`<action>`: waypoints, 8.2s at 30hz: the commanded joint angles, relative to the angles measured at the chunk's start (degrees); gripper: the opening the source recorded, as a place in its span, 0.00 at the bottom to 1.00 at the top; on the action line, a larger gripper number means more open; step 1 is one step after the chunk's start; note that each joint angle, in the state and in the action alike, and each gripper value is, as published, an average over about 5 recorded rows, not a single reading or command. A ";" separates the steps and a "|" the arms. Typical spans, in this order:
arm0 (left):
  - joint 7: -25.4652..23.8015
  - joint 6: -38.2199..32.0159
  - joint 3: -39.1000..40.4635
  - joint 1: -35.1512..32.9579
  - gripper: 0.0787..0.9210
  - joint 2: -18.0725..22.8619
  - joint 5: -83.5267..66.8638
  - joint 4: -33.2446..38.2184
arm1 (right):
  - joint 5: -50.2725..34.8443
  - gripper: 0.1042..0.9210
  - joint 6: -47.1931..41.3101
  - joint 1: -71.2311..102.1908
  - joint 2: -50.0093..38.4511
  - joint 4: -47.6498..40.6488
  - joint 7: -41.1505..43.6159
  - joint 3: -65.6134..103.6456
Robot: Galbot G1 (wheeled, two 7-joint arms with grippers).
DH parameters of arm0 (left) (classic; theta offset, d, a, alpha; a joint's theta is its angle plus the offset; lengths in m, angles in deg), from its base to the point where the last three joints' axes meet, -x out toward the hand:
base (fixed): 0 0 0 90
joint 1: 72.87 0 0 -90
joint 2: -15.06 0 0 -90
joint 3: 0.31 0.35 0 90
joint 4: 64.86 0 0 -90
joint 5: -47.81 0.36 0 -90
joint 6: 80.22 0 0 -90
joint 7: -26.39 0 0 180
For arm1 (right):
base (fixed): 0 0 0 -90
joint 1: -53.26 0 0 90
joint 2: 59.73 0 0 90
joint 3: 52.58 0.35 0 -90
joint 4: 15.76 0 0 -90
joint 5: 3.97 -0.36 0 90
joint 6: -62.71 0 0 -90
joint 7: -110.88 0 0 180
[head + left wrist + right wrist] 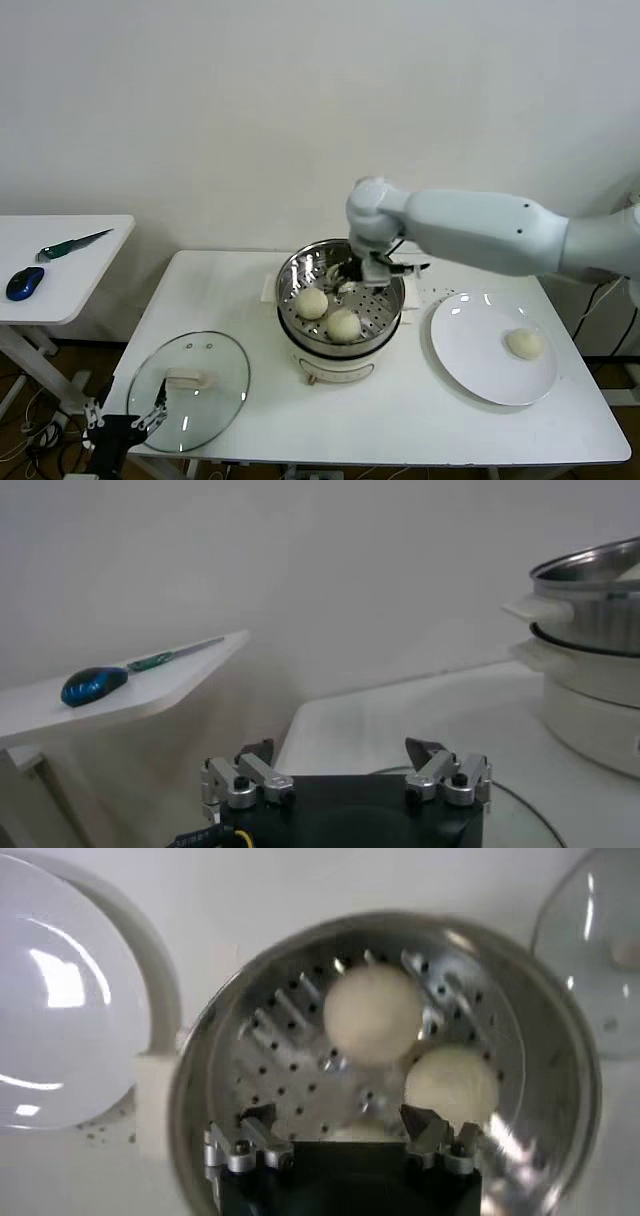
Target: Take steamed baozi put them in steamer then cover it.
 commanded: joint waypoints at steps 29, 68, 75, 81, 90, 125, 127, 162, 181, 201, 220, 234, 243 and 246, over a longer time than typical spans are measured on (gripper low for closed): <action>-0.23 2.31 0.00 -0.28 0.88 1.39 1.25 3.52 | -3.43 0.88 -31.24 41.12 -30.49 -22.41 2.77 33.11; 2.51 3.68 0.21 -1.23 0.88 2.86 2.67 5.40 | -2.51 0.74 -29.79 40.03 -21.98 -30.52 2.63 36.11; 2.90 3.77 0.63 -1.34 0.88 2.78 2.39 5.12 | -13.71 0.73 -30.89 28.52 -23.39 -28.36 2.95 24.62; 2.82 3.33 1.45 -1.25 0.88 2.31 1.67 4.73 | -29.80 0.72 -34.86 7.43 -20.21 -24.96 2.51 6.16; 2.72 2.74 2.88 -0.36 0.88 1.07 0.50 3.54 | -52.70 0.72 -39.39 -14.33 -7.88 -20.44 0.82 -13.58; 2.38 3.30 4.91 4.41 0.88 1.03 0.25 1.93 | -60.92 0.72 -46.68 -4.26 11.69 -15.26 -9.55 -26.11; 2.35 3.49 4.97 4.71 0.88 1.11 0.41 1.91 | -60.72 0.72 -46.62 -3.87 11.97 -15.78 -9.48 -26.02; 2.28 4.18 4.78 7.27 0.88 0.23 3.90 0.28 | -65.05 0.88 -30.31 -9.13 -14.14 -4.73 -22.68 -11.28; -0.12 2.43 1.57 8.24 0.88 2.27 16.61 -0.31 | -56.07 0.88 -18.00 78.24 -28.20 8.79 -50.06 79.21; 1.21 -7.04 0.87 5.25 0.88 2.67 91.19 -4.04 | -46.62 0.88 -23.78 112.89 -5.61 18.69 -49.60 115.56; 14.84 -20.05 2.43 11.47 0.88 2.79 90.00 -22.03 | -41.96 0.88 -24.12 112.40 -2.55 15.45 -48.07 113.83; 13.07 -15.30 1.79 18.80 0.88 1.35 89.32 -27.85 | -38.87 0.88 -23.74 113.59 -2.26 16.67 -47.80 114.83; 14.16 -15.32 3.21 21.64 0.88 0.18 89.30 -29.71 | -37.17 0.88 -23.47 113.77 -1.60 16.53 -47.52 114.85; 14.15 -15.47 3.32 22.56 0.88 0.08 89.18 -30.76 | -36.75 0.88 -23.43 113.78 -1.39 16.53 -47.34 114.78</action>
